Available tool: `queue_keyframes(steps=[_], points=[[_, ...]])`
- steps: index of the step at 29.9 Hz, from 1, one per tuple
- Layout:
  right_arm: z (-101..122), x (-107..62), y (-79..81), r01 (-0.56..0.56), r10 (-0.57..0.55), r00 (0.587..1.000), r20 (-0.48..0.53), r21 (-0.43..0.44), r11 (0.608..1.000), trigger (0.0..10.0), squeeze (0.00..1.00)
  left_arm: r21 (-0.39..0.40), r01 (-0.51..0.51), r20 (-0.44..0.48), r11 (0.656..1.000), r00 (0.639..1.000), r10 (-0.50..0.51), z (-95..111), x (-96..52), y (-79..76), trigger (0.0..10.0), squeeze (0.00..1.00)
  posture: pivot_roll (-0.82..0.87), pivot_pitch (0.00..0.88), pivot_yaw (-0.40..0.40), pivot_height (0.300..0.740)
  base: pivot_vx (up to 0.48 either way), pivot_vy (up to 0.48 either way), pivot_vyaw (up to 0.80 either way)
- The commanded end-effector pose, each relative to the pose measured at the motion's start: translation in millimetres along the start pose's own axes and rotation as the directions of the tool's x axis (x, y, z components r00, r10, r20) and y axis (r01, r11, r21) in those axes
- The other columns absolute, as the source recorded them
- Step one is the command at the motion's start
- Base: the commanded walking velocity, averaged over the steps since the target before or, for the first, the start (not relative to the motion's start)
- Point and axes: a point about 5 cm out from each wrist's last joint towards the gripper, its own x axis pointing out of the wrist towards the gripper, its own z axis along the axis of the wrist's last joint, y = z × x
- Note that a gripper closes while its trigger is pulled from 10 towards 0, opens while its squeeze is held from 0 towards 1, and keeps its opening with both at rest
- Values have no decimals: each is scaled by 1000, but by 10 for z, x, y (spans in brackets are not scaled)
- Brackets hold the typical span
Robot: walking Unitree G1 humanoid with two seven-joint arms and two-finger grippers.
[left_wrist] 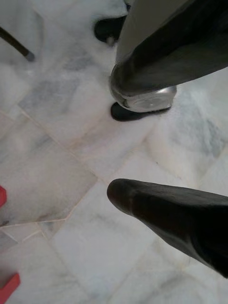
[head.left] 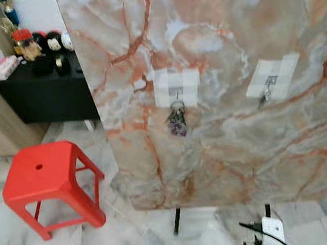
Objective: Hang keys on a hook
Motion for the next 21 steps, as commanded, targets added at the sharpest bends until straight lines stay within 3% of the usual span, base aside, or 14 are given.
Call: queue_keyframes(steps=[1, 15, 21], points=[[-18, -2, -26, 6, -6, 1000, -8, 2, 1000, 10000, 0, 0, 3, 0, 1000, 1000, -3, 27, 8, -2, 10000, 0, -51, 18, -9, 740, 0, 0, -781], [-18, -1, -1, 0, 0, 1000, -8, -1, 1000, 10000, 0, 15, 3, -6, 1000, 1000, -3, 20, 7, 8, 10000, 0, -51, 7, -4, 740, -51, 0, -778], [-8, -1, 9, -6, 6, 1000, 1, 0, 1000, 10000, 0, 17, 5, -9, 1000, 1000, -5, 16, 6, 10, 10000, 0, -50, 7, -3, 740, 0, 0, 0]])
